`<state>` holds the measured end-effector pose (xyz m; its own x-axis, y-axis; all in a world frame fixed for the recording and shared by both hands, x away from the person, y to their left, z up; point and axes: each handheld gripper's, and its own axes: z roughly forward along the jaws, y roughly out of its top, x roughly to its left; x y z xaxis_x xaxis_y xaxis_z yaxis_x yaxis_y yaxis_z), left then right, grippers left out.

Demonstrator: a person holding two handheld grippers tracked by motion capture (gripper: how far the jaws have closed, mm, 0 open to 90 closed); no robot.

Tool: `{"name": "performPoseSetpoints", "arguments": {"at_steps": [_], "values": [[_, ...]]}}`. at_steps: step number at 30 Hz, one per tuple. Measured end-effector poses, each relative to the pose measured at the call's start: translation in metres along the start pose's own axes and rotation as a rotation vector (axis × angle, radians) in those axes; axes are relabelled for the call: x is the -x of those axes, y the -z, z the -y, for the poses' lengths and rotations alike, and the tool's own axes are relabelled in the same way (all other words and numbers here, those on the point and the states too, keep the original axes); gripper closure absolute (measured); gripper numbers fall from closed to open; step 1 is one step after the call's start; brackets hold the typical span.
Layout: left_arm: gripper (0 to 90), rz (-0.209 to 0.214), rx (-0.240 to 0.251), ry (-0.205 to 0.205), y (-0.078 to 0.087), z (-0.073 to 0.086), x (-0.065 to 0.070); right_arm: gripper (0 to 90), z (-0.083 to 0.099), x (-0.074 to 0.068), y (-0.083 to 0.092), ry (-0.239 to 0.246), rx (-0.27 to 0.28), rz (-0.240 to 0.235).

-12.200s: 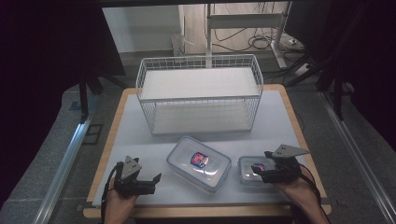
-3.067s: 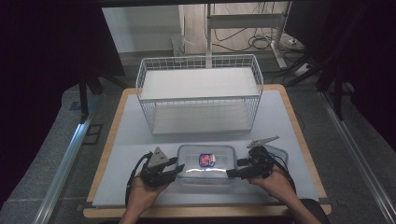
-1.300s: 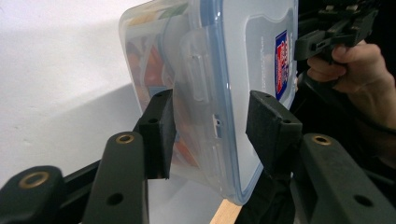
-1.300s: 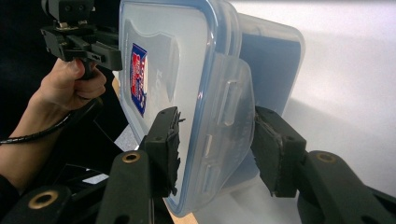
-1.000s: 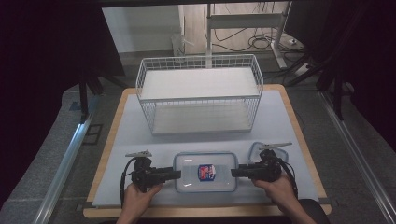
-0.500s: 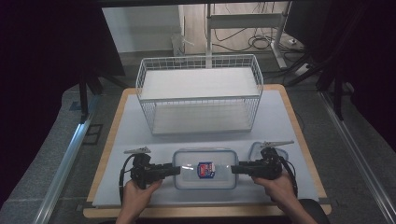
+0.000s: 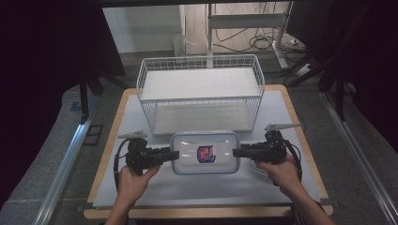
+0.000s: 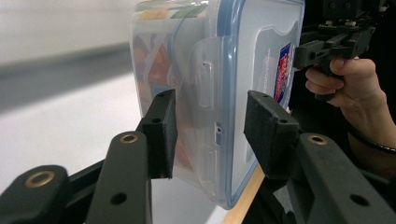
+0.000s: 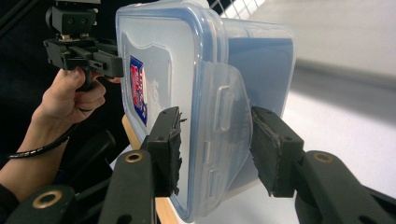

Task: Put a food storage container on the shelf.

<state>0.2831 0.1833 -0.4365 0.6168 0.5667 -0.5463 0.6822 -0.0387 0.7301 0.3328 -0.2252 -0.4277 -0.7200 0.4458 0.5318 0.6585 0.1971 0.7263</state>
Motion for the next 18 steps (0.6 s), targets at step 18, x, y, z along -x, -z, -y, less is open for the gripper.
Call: {"name": "performPoseSetpoints", "arguments": {"at_steps": [18], "values": [[55.3, -0.015, 0.054, -0.040, 0.015, -0.064, 0.008, 54.0, -0.070, -0.009, 0.013, 0.057, 0.058, 0.008]]}}
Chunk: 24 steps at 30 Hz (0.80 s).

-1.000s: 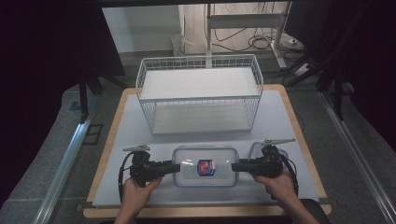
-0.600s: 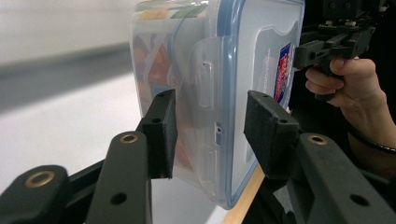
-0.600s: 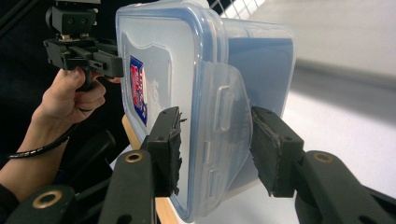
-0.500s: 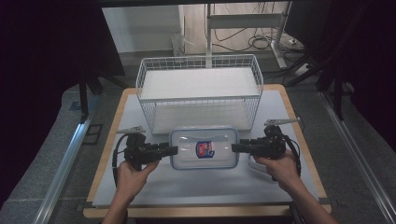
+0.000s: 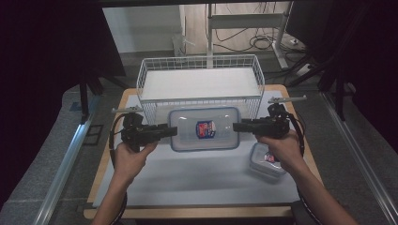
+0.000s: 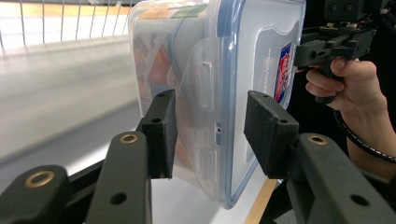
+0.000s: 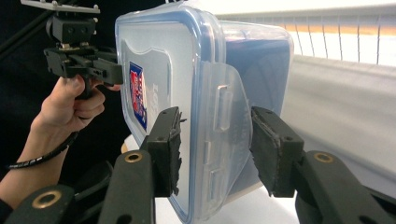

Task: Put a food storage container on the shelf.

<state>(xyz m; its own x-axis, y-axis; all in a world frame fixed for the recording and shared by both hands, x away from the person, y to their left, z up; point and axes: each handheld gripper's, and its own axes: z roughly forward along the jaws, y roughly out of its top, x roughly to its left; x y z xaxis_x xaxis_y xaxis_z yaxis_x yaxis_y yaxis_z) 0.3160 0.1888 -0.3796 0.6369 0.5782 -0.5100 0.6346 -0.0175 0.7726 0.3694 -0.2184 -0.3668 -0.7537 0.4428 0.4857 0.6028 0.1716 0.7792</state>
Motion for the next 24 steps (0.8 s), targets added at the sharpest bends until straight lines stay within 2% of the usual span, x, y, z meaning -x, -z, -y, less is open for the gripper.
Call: {"name": "performPoseSetpoints", "arguments": {"at_steps": [24], "values": [[54.6, -0.018, 0.049, -0.017, 0.004, -0.089, -0.016, 53.3, -0.081, 0.008, -0.003, 0.000, 0.095, 0.038]]}}
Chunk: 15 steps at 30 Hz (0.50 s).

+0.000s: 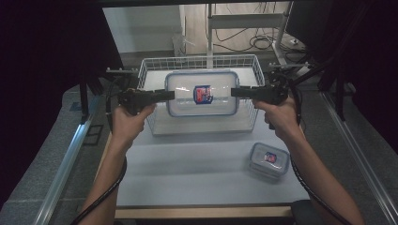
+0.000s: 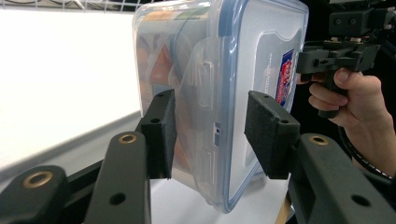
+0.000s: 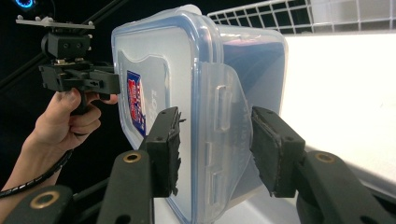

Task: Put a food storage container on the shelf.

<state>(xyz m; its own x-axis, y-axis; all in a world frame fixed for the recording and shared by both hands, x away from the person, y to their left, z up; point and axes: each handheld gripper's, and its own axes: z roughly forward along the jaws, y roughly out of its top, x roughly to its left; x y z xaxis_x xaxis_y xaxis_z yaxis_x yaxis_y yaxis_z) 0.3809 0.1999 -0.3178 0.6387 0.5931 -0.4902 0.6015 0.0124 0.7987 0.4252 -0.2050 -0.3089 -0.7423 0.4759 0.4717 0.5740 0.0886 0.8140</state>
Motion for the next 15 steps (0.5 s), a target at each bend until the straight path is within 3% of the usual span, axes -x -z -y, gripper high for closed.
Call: {"name": "performPoseSetpoints", "arguments": {"at_steps": [15], "values": [[54.1, -0.009, 0.006, 0.078, -0.013, -0.031, -0.029, 52.5, -0.033, 0.020, -0.021, -0.043, -0.007, 0.031]]}}
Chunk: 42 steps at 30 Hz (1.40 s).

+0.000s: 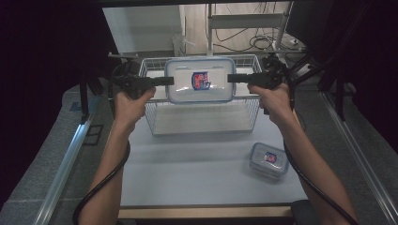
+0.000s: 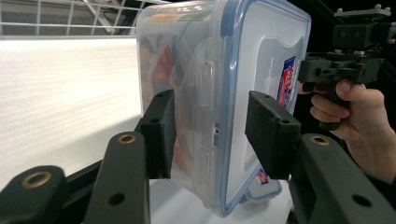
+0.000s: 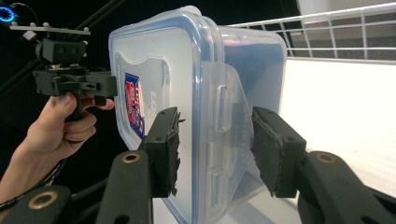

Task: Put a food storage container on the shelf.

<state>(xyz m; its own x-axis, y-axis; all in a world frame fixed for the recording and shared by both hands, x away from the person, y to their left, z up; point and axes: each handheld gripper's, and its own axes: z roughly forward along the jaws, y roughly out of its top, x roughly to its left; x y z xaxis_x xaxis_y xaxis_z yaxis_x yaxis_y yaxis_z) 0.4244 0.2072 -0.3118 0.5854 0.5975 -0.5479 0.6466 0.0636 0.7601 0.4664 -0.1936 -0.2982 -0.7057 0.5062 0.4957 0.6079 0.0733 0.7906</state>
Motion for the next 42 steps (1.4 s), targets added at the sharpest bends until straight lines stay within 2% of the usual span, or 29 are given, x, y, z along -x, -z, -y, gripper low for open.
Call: {"name": "performPoseSetpoints", "arguments": {"at_steps": [9, 19, 22, 34, 42], "values": [[54.0, -0.001, -0.008, 0.035, -0.011, -0.010, -0.013, 52.1, -0.009, 0.015, -0.009, -0.030, -0.002, 0.012], [53.8, 0.000, -0.008, 0.074, -0.014, -0.015, -0.018, 51.9, -0.015, 0.021, -0.013, -0.056, -0.006, 0.012], [53.5, -0.002, -0.007, 0.075, -0.015, -0.016, -0.019, 51.6, -0.016, 0.023, -0.014, -0.069, -0.009, 0.010], [52.3, -0.026, -0.009, 0.063, -0.017, -0.018, -0.020, 50.0, -0.019, 0.025, -0.019, -0.061, 0.000, 0.025], [50.5, -0.039, -0.014, 0.075, -0.021, -0.021, -0.021, 47.5, -0.022, 0.026, -0.024, -0.058, 0.000, 0.047]]}}
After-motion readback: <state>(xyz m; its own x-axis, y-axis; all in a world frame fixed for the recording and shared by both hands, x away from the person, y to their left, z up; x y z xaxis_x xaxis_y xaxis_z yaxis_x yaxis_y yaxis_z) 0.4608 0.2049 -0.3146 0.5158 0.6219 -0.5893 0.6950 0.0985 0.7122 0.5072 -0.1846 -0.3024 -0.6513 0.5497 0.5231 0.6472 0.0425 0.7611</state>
